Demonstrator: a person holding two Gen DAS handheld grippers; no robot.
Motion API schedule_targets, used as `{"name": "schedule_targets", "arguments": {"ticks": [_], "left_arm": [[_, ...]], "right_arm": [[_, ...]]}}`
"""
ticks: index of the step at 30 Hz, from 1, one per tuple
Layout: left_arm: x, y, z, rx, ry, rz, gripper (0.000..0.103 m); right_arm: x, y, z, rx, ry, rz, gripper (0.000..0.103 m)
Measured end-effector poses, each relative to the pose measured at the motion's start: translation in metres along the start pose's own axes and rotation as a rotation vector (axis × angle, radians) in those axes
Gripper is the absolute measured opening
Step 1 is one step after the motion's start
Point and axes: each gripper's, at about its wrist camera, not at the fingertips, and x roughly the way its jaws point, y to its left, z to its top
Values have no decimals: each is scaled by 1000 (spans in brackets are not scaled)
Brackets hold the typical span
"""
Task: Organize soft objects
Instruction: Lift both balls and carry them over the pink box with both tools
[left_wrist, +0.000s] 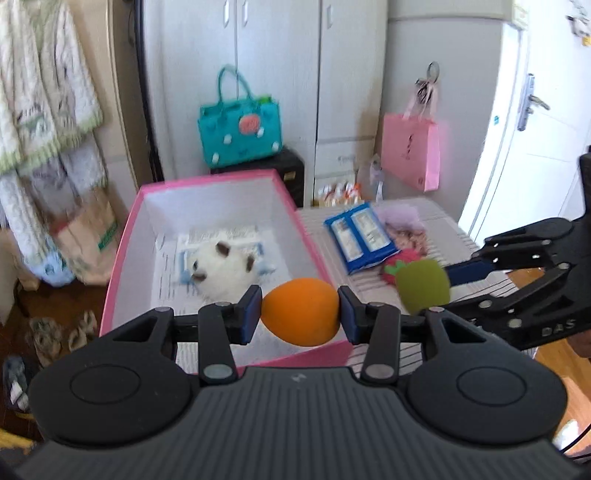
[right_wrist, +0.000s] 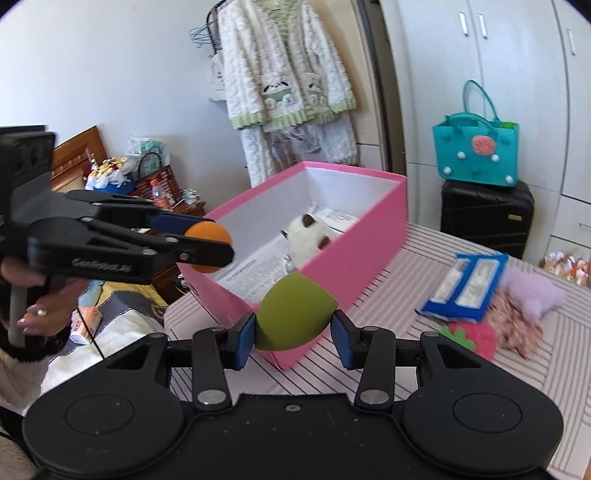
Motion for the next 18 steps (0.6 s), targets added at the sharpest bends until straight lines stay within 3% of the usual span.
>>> {"name": "schedule_targets", "arguments": {"ticks": [5,7,11,18], "left_arm": [[30,36,8,-19,98,50,43],[48,50,8,-26,186,90,43],[80,70,11,-33,327,76,43],[103,75,12,91,330,126,43]], "right_arm": [[16,10,20,-28,-11,8,49],[22,12,27,-37,-20,4,50],[39,13,39,-60,-34,-21,50],[77,14,61,-94,17,-33,50]]}}
